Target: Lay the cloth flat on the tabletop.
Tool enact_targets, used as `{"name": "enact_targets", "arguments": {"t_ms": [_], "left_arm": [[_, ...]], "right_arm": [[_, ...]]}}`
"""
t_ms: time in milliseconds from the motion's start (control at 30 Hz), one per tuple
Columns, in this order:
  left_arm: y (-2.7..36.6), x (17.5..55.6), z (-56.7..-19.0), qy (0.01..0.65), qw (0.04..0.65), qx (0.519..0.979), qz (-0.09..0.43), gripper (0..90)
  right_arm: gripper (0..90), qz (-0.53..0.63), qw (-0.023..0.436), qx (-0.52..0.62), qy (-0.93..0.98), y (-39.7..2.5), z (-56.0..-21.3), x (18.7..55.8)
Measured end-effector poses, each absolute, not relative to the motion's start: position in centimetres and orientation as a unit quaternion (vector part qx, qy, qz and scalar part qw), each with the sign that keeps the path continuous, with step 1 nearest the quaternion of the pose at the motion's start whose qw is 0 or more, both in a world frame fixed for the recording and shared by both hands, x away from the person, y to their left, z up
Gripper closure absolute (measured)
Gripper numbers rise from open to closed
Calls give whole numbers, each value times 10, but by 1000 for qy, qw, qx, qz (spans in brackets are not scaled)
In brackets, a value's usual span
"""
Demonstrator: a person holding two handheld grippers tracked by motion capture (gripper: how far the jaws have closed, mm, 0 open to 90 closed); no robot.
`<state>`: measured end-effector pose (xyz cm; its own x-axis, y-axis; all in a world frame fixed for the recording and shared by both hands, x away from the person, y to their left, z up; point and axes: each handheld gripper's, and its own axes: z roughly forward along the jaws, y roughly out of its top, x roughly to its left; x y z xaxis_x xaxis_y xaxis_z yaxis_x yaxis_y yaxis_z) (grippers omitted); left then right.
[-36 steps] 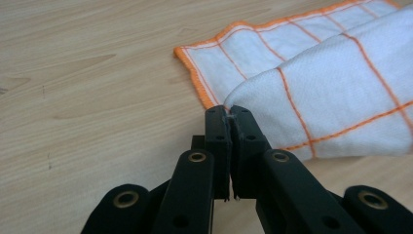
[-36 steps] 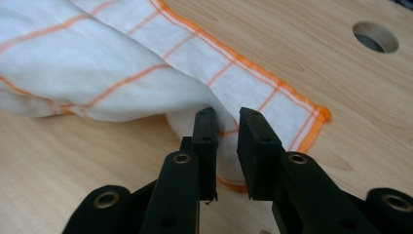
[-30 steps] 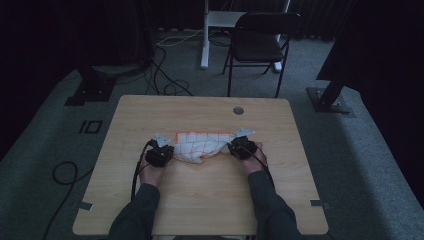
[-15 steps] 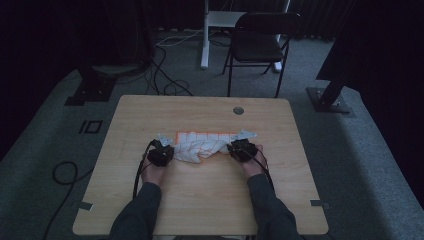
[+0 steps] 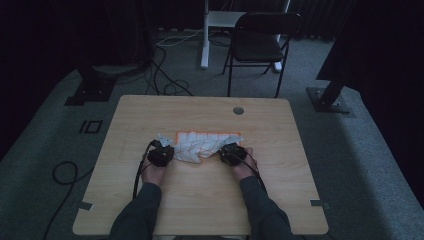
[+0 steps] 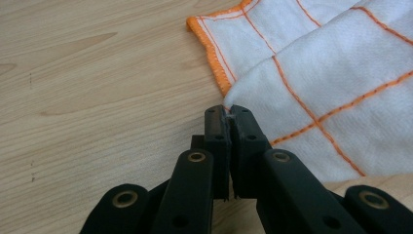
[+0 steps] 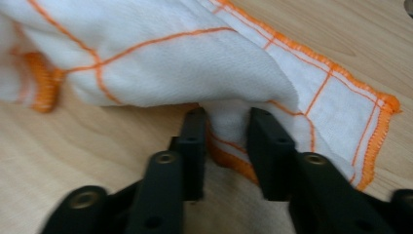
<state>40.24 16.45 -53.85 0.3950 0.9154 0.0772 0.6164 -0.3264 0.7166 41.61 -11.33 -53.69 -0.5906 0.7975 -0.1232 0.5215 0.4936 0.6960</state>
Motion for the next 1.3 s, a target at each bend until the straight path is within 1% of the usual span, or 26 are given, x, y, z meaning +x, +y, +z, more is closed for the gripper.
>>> {"name": "enact_targets", "arguments": {"t_ms": [33,67,100,167,433,533,700,800,933,1067,1300], "left_arm": [[165,402,-538,493,306,777,244,877],[165,402,-538,492,306,778,244,877],[165,402,-538,492,306,778,244,878],[166,402,-538,492,307,777,243,878],[170,403,-538,496,303,776,245,881],[169,402,-538,486,302,783,244,882],[164,401,-537,484,304,785,240,872],[166,398,-534,485,310,781,241,777],[165,391,-524,474,327,781,243,736],[154,385,-511,451,346,786,245,712],[118,376,-493,385,382,807,232,645]], "right_arm": [[750,311,222,396,835,-113,-537,417],[829,308,219,398,836,-113,-537,420],[858,307,216,399,837,-115,-536,421],[871,316,205,398,837,-119,-532,421],[877,335,211,381,836,-147,-508,406],[878,344,207,377,835,-162,-498,402],[865,333,205,375,840,-166,-495,402],[814,336,207,376,838,-164,-497,401],[802,342,208,373,837,-162,-498,397],[854,340,205,375,838,-161,-501,399],[864,346,202,397,826,-160,-498,408]]}}
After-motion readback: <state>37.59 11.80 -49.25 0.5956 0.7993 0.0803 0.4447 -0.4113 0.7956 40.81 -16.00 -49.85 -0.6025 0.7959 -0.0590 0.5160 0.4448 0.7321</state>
